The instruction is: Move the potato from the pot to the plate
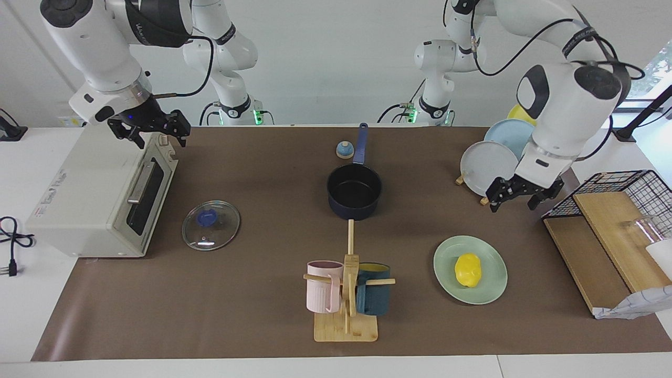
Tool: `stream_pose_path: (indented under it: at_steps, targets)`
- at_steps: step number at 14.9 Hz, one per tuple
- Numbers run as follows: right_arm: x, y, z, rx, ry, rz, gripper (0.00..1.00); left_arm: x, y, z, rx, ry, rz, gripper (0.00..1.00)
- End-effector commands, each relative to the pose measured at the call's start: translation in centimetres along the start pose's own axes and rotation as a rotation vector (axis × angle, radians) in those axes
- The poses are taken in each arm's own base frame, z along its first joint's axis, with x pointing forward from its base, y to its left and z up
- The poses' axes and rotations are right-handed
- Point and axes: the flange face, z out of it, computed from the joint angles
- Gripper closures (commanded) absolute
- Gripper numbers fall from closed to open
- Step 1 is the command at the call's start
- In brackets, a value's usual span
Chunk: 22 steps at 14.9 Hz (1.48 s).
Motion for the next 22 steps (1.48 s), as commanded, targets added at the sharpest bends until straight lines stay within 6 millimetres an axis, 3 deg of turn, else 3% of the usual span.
stream_pose_path:
  at_steps: [1, 3, 5, 9, 15, 22]
  targets:
    - [-0.3, 0.0, -0.4, 0.025, 0.003, 0.011, 0.00, -3.7, -0.8, -4.3, 0.005, -0.041, -0.017, 0.00]
    - [-0.3, 0.0, -0.4, 0.025, 0.003, 0.011, 0.00, -5.6, -1.0, -5.3, 0.009, -0.079, -0.020, 0.00]
    - [-0.3, 0.0, -0.4, 0.025, 0.003, 0.011, 0.00, -7.0, -0.7, -4.9, 0.012, -0.100, -0.019, 0.00]
    - [-0.3, 0.0, -0.4, 0.025, 0.003, 0.011, 0.00, -7.2, 0.5, -5.2, 0.012, -0.109, -0.012, 0.00]
    - [-0.3, 0.1, -0.4, 0.025, 0.003, 0.013, 0.00, -7.6, 0.9, -8.1, -0.048, -0.112, -0.016, 0.00]
    - [-0.3, 0.0, -0.4, 0.025, 0.003, 0.011, 0.00, -8.4, 1.4, -7.0, -0.034, -0.135, 0.012, 0.00]
